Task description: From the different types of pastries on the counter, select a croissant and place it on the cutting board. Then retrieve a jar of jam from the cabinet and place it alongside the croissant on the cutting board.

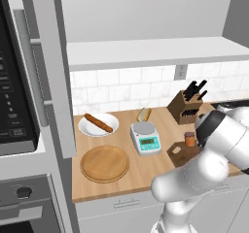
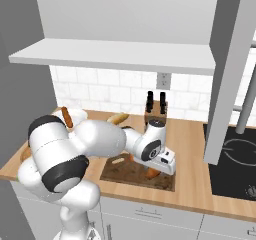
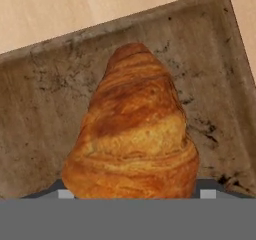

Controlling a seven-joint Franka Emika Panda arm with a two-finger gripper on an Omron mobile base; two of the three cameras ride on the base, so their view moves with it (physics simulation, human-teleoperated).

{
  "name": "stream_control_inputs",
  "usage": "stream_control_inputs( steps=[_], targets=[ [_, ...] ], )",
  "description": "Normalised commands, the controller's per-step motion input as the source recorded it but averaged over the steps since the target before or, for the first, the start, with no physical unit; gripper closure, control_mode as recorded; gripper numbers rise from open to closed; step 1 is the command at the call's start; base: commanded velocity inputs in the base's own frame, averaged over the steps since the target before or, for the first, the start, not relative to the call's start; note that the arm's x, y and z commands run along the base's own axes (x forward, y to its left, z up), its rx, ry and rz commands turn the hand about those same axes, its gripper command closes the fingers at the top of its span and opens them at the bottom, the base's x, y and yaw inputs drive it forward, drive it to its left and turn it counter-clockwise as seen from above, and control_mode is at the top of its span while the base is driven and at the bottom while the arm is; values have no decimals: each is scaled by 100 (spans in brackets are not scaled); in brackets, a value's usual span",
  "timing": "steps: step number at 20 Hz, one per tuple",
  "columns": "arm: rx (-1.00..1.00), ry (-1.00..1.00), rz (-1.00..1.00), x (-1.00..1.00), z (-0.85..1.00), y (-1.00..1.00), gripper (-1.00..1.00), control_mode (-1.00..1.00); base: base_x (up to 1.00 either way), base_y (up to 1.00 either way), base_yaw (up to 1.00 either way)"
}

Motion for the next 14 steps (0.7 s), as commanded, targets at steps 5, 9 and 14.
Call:
stream_control_inputs(
  steps=[5,9,14],
  targets=[
    [0,-1,11,28,-41,-1,100,-100,0,0,0],
    [0,0,10,14,-39,0,-100,-100,0,0,0],
    [4,4,6,2,16,0,-100,-100,0,0,0]
  ],
)
